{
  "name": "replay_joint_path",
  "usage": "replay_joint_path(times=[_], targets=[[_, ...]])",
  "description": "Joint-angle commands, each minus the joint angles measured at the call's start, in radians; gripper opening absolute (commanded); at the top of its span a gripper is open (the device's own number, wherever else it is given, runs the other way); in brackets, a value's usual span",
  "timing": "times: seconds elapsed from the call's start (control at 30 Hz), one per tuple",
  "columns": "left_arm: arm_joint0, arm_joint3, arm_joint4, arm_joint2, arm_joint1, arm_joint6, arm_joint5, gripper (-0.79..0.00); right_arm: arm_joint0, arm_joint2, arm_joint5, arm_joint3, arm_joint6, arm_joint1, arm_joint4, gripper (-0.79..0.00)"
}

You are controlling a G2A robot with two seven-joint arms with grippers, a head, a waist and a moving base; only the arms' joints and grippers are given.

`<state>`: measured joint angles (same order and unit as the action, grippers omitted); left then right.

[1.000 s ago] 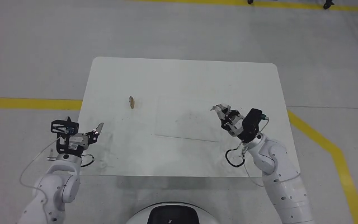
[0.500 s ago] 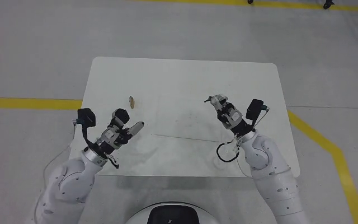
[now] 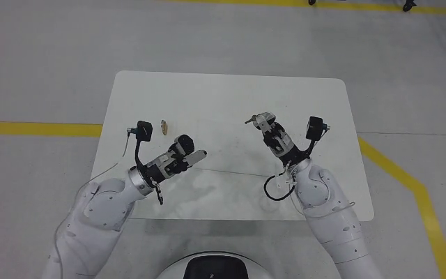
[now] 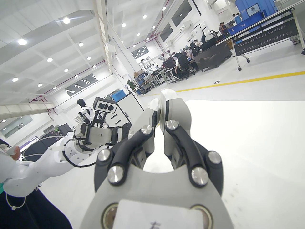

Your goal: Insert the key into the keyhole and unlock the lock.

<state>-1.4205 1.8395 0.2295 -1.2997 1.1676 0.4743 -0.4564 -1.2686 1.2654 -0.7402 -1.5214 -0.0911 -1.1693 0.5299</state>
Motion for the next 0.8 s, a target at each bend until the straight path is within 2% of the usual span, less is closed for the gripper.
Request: replay_joint_path(times=[0.0,0.07,0.2,0.4,0.6,0.63,0.67,0.7,0.77], targets=[[0.0,0.001,0.002,-0.001,0.0,-0.002,0.002,0.0,0.0,0.0,0.0,0.0,0.0,0.0,0.0,-0.785],[-0.001,-0.002,-0.008,0.008,0.001,-0.004,0.013,0.0,0.0,0.0,0.0,0.0,0.0,0.0,0.0,-0.785],[0.015,-0.058,-0.317,0.045,0.012,0.011,0.016,0.0,-0.012,-0.04,0.02,-0.007,0.055,-0.005,-0.062,-0.785],[0.127,-0.233,-0.669,0.14,0.038,0.109,0.055,0.0,0.01,-0.091,0.05,0.013,0.204,-0.013,-0.276,-0.785],[0.196,-0.327,-0.668,0.194,0.053,0.134,0.038,0.0,0.018,-0.099,0.085,0.014,0.285,-0.015,-0.413,-0.785],[0.203,-0.336,-0.667,0.201,0.056,0.13,0.036,-0.037,0.018,-0.104,0.087,0.014,0.305,-0.016,-0.435,-0.785],[0.21,-0.342,-0.663,0.212,0.059,0.126,0.035,-0.166,0.019,-0.111,0.091,0.014,0.327,-0.017,-0.456,-0.785],[0.218,-0.347,-0.652,0.222,0.061,0.125,0.035,-0.252,0.022,-0.114,0.097,0.015,0.346,-0.017,-0.47,-0.785],[0.233,-0.354,-0.626,0.243,0.067,0.12,0.033,-0.274,0.024,-0.118,0.108,0.018,0.374,-0.018,-0.497,-0.785]])
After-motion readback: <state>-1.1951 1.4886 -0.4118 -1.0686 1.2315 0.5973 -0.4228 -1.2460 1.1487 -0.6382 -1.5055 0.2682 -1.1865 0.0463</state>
